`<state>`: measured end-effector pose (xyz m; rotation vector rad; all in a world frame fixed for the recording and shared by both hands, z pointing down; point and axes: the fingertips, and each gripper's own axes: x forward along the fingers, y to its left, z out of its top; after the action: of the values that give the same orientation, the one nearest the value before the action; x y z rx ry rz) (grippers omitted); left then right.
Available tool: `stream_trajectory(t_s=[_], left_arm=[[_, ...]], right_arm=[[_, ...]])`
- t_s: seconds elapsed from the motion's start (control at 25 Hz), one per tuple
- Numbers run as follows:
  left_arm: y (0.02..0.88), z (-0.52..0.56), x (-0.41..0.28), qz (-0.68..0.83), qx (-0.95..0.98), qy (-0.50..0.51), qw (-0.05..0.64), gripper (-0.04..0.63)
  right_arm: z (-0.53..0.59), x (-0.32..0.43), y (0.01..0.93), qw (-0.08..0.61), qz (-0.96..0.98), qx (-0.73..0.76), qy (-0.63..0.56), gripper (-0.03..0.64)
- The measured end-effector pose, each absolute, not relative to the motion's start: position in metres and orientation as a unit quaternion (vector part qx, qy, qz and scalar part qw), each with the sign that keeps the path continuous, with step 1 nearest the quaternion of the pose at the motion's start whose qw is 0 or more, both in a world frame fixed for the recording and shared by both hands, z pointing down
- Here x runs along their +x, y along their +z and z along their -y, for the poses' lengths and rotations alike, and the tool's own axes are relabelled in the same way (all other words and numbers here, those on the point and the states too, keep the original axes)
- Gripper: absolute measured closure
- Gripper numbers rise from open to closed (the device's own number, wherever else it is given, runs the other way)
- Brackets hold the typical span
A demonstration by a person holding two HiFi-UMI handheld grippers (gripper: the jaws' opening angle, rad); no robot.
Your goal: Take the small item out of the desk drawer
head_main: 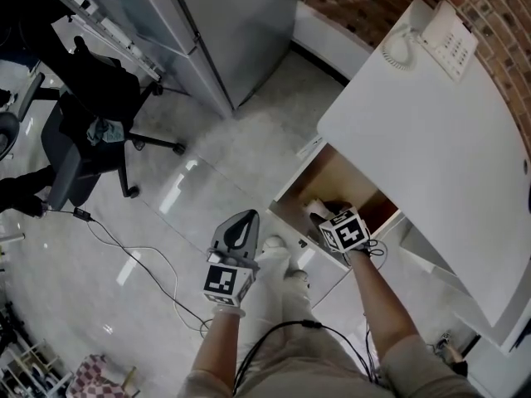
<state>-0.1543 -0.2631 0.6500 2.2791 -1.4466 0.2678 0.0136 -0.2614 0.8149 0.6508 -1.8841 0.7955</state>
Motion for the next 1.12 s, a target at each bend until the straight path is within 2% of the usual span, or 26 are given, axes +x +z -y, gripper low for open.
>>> stream_trajectory(t_s=[0.24,0.48,0.8,1.12], left_arm=[[0.657,0.267,-0.153,0.523,0.821,0.088,0.211,0.589],[0.662,0.264,-0.155,0.524,0.821,0.088,0.209,0.589],[0.678,0.25,-0.161,0.537,0.81,0.088,0.219,0.589],[0.682,0.247,-0.163,0.544,0.806,0.085,0.216,0.589]], right_arm=[[0.255,0.021,0.843,0.535,0.746,0.218,0.331,0.388],[0.25,0.026,0.863,0.56,0.732,0.198,0.333,0.375],[0.253,0.025,0.878,0.557,0.731,0.198,0.341,0.453],[0.252,0.024,0.877,0.56,0.741,0.186,0.321,0.456]])
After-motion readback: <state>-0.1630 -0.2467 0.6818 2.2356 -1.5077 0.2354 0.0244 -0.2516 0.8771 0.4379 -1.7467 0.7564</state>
